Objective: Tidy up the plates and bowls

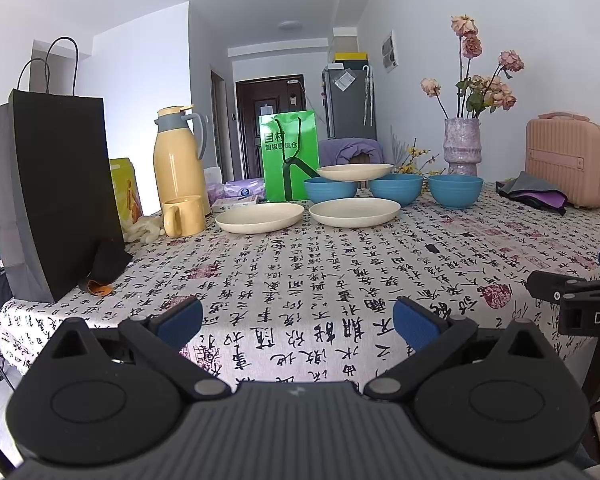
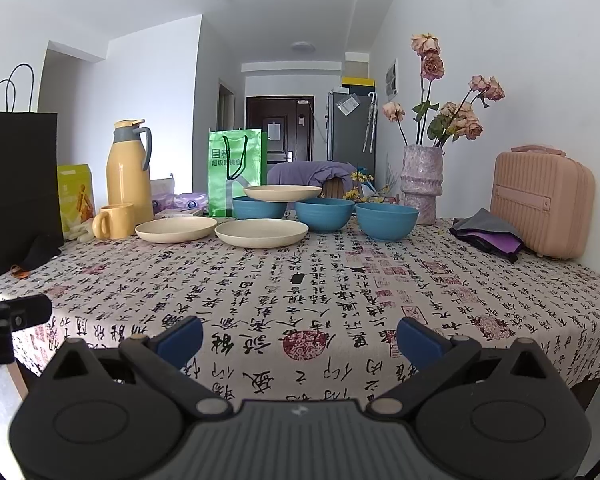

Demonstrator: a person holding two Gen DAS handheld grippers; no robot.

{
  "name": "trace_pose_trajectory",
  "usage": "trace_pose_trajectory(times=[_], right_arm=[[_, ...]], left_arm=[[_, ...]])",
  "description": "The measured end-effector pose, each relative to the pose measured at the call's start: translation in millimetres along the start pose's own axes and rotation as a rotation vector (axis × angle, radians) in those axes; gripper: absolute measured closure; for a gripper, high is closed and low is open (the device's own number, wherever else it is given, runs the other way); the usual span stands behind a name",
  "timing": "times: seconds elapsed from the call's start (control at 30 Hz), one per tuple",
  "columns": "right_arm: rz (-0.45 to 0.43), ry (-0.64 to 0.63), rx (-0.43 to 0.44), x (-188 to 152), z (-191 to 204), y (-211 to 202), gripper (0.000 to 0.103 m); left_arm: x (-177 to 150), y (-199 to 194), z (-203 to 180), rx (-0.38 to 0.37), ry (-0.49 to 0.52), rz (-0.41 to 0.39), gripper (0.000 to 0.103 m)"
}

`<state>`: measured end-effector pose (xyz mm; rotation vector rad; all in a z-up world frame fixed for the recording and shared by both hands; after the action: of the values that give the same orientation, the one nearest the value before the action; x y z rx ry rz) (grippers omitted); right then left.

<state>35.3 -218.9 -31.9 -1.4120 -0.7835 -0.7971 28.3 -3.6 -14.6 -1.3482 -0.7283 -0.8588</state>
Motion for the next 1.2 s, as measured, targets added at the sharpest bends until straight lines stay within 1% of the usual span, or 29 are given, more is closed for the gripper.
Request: trace_pose_trajectory(times=[0.7, 0.83, 0.93, 1.03, 1.13, 1.2], right_arm=[[0.002, 0.009, -0.002, 1.9, -1.8, 1.6, 0.0], [0.001, 0.015, -0.001, 7.2, -4.8, 3.6, 0.0], [-0.02, 0.017, -0.011, 13.9, -6.6, 4.3, 0.0], [-0.026, 0.023, -0.014, 17.1, -6.5, 7.3, 0.0], [-0.02, 0.023, -0.012, 19.4, -7.4, 12.0, 0.0], [-0.016, 0.022, -0.015, 20.9, -8.9, 16.6, 0.0]], left_arm=[[0.7, 0.7, 0.5, 0.006, 0.001, 0.0, 0.0], [5.7, 1.2, 0.4, 0.015, 0.001, -0.003, 0.0], [9.8, 2.0, -0.9, 0.016, 0.009, -0.01, 0.0], [9.8, 7.6, -2.5, 0.011, 0.018, 0.007, 0.0], [10.2, 12.3, 0.4, 0.011, 0.007, 0.019, 0.0], [12.3, 18.0, 0.4, 0.024, 0.001, 0.028, 0.0]])
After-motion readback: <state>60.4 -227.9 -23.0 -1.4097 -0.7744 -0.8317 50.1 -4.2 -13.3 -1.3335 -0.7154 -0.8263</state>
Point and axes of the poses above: each gripper's, at about its wrist camera, not at the fingertips, and y roughly the way its jaws point, z to its left, x to its top, the point moved 3 cm from there along y, roughly the way its jaws point, and after that the axes turned 14 degrees about z, right-handed, at the moved point
